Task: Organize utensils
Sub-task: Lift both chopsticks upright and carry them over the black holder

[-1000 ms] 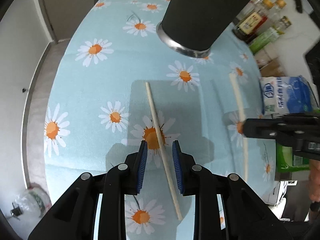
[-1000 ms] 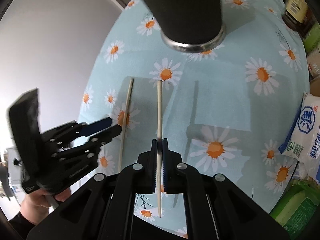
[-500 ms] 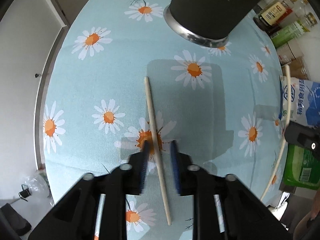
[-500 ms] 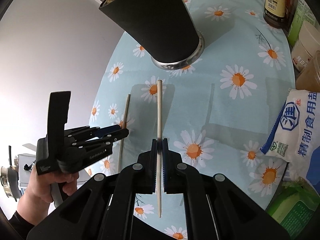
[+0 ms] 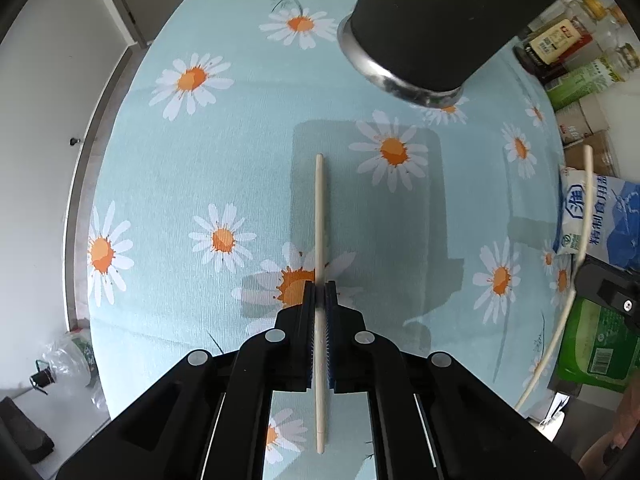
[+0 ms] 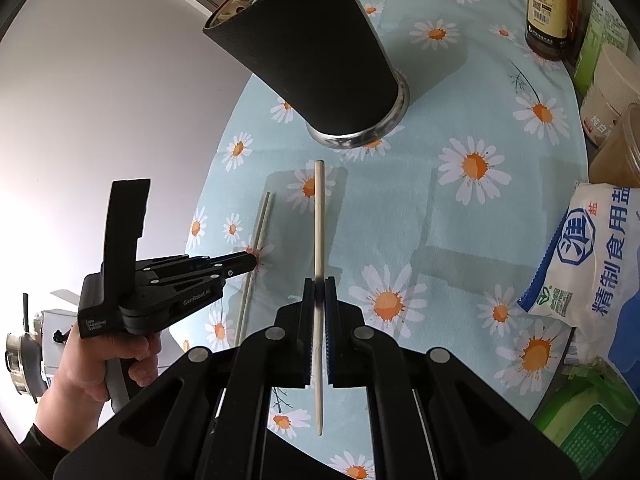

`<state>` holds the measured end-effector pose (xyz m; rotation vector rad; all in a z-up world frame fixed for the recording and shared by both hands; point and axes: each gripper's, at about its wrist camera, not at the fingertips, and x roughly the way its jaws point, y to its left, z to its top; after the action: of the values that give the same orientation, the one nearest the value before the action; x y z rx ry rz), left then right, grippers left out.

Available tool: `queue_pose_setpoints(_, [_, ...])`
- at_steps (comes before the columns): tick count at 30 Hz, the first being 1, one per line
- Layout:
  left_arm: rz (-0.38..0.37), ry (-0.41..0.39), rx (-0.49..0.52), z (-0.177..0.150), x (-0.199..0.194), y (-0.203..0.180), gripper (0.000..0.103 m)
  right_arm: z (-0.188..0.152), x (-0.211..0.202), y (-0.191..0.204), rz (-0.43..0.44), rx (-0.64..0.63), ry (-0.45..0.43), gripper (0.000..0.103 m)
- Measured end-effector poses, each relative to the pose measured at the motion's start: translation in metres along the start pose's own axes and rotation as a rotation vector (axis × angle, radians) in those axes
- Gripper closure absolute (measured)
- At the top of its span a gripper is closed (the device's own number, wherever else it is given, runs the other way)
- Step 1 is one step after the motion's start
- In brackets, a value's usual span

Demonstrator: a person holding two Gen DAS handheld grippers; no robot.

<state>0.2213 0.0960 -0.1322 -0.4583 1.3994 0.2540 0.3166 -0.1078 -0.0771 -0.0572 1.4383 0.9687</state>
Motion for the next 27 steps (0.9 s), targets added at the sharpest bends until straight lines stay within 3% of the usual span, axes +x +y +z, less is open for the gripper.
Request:
queue_pose_setpoints(17, [-0.188,-0.166,0.071,-0.010,-0.064,0.006,0.100,0.002,0.008,0.032,-0.061,0.012,-0.046,0.098])
queue_pose_setpoints(21, [-0.209,-0.227,0.106,-0.007,-0.082,0.004,0.099,0.006,0.006,0.038,0.014,0.035,-0.074,0.098])
queue_pose_setpoints(27, [-0.277,-0.286,0.139,0.002,-0.103,0.011,0.099,0.014,0.004,0.054,0.026,0.019,-0.127,0.098])
